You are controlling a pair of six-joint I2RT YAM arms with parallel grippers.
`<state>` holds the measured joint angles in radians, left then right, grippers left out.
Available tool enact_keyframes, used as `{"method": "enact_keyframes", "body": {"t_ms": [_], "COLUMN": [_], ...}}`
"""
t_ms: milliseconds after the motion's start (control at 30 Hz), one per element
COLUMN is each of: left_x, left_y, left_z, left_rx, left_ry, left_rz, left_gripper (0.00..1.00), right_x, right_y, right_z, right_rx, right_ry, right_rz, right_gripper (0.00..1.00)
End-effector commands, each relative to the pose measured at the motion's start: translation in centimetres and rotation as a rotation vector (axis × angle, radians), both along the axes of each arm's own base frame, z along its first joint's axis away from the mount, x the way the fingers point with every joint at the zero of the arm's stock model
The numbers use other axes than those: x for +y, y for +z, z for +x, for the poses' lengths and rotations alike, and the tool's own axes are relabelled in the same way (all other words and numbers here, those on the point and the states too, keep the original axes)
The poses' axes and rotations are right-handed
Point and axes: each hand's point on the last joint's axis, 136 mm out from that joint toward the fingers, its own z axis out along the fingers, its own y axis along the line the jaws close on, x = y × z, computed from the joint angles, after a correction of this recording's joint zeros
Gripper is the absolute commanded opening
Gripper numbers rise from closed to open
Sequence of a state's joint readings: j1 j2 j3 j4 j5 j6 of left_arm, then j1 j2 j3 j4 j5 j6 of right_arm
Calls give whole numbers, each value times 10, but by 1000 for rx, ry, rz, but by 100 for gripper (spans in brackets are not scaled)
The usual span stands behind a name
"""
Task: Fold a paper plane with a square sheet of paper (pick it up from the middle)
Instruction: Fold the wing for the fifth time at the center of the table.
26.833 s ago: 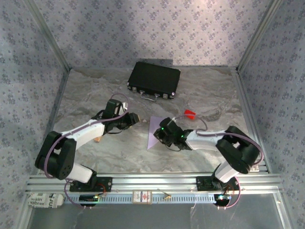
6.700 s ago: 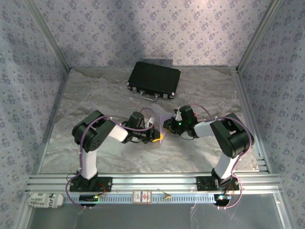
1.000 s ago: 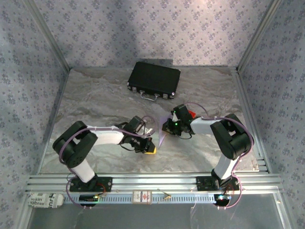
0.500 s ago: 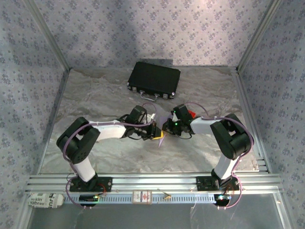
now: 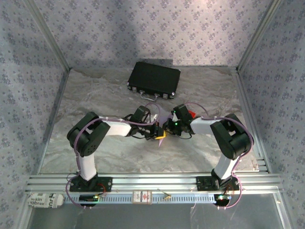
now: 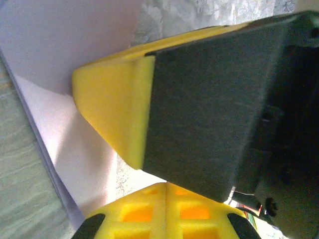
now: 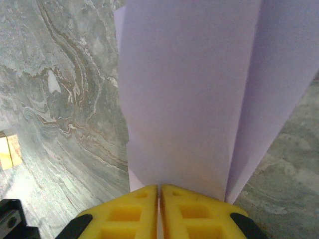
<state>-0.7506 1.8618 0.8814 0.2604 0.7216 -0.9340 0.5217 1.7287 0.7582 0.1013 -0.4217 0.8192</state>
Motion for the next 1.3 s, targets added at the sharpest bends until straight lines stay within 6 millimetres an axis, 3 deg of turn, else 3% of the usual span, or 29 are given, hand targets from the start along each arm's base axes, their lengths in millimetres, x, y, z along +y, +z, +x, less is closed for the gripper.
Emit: {"method": "enact_keyframes", "body": {"t_ms": [0, 400, 700, 1067, 1267], "left_x": [-8, 21, 36, 53, 65], "left_y": [-2, -48, -60, -61, -58], "left_z": [-2, -36, -59, -90, -94], "left_rx": [-3, 14, 56, 100, 45], "left_ry": [-29, -108, -115, -146, -167], "left_rz": [-7, 193, 217, 225, 309], "left_gripper": [2, 1, 1, 1, 0], "right_x": [-36, -40, -42, -41, -40], "right_y": [-49, -52, -52, -52, -51], "right_z": [-23, -25, -25, -25, -23], "right_rx": [120, 128, 130, 129, 126], "right_ry": [-64, -69, -74, -73, -72], "right_rz": [-186, -192, -195, -195, -192], "right_gripper": [13, 13, 13, 13, 13]}}
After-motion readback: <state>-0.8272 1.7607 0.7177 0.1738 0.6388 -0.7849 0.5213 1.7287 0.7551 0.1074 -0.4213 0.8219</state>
